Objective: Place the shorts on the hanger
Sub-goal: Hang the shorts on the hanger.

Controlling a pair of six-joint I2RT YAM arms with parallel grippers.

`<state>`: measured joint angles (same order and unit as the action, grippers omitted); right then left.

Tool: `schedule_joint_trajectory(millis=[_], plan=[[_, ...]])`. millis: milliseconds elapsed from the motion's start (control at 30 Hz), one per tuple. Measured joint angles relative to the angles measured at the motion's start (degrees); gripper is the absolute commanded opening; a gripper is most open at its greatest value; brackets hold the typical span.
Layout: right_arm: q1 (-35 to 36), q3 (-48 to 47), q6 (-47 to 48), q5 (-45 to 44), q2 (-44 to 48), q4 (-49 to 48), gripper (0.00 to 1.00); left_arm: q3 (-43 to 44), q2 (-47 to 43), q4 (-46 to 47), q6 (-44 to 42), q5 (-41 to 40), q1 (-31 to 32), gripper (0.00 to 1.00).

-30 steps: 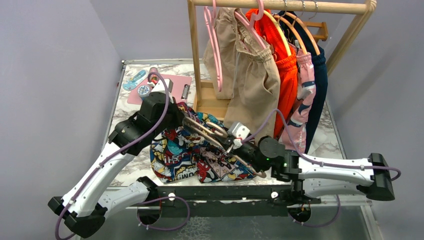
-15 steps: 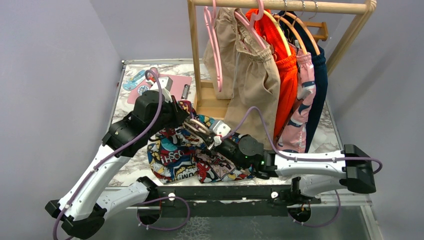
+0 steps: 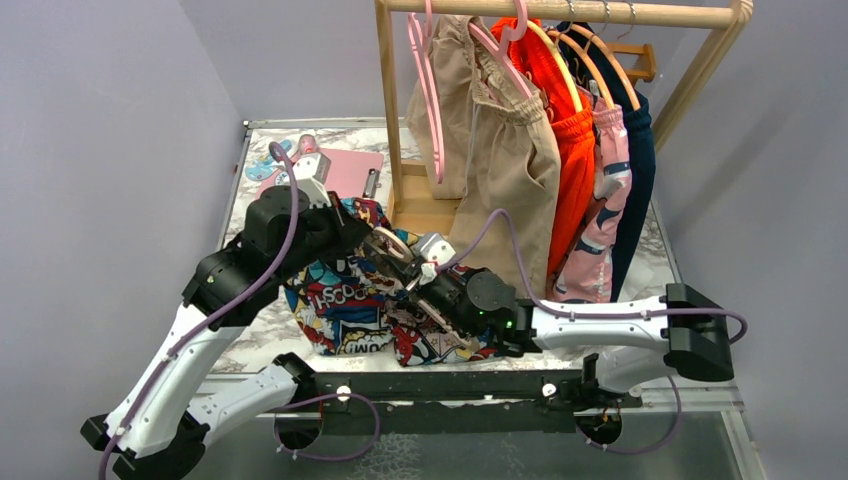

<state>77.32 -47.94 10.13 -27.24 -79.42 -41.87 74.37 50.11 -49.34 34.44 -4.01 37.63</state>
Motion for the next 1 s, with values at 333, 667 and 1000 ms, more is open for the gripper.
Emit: schedule_joint_trajectory(millis=[333,667,1000], plan=[[0.0,5.4,-1.7,5.7,18.9,11.7,0.01,5.1,-0.8,-2.2,-0.9,-9.4,0.0,0.00],[0.0,6.7,-1.1,6.7,26.4,15.0,0.01,5.1,0.5,-2.8,-0.7,-11.7,0.0,0.00],[0.0,5.1,1.4,8.9,22.5,23.2,0.01,9.6,3.0,-3.9,-0.7,-14.5,0.0,0.00]])
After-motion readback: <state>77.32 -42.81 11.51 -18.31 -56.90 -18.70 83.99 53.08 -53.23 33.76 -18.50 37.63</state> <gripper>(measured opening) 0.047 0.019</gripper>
